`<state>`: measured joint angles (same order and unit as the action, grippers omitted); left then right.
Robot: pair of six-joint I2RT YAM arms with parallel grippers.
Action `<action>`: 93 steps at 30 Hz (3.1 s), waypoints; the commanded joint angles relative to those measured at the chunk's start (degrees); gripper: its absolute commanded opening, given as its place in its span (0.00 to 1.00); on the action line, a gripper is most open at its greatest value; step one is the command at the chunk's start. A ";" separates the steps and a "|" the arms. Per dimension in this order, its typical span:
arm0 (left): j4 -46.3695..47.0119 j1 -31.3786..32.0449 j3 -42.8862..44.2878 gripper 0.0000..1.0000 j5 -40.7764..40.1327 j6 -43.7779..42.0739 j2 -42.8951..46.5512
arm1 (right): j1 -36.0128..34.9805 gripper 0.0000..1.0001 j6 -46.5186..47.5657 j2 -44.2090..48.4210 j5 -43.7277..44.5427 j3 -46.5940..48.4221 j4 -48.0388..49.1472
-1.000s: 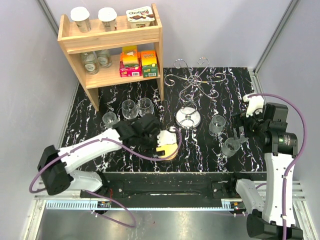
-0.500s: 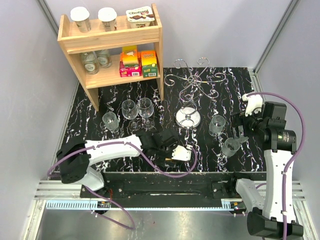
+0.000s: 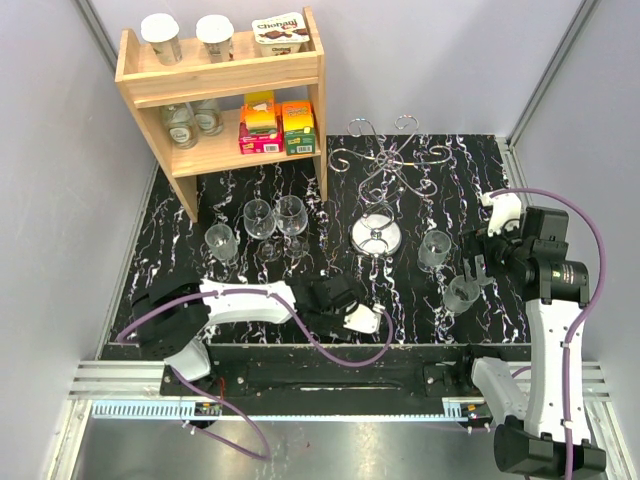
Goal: Place the wine glass upside down on the wine glass rack
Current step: Pick up the distractor from the center of the board, then place the distractor at the center of the board.
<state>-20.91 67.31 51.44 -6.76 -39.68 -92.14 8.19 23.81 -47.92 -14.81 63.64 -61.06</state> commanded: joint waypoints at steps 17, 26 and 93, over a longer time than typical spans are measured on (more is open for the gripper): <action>2.10 0.10 -4.33 0.00 -5.10 1.10 2.92 | -0.36 1.00 0.89 0.64 -1.54 1.05 1.64; -11.41 0.10 -3.98 0.00 -8.00 1.45 18.64 | -0.36 0.99 0.44 -0.77 -2.15 3.16 1.12; -2.57 -94.47 10.44 0.52 22.41 3.03 -0.23 | -0.36 0.99 -8.34 -4.99 4.09 9.31 3.23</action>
<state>-27.03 -28.42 60.03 15.22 -36.82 -90.85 8.19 16.56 -53.01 -11.53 70.78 -56.55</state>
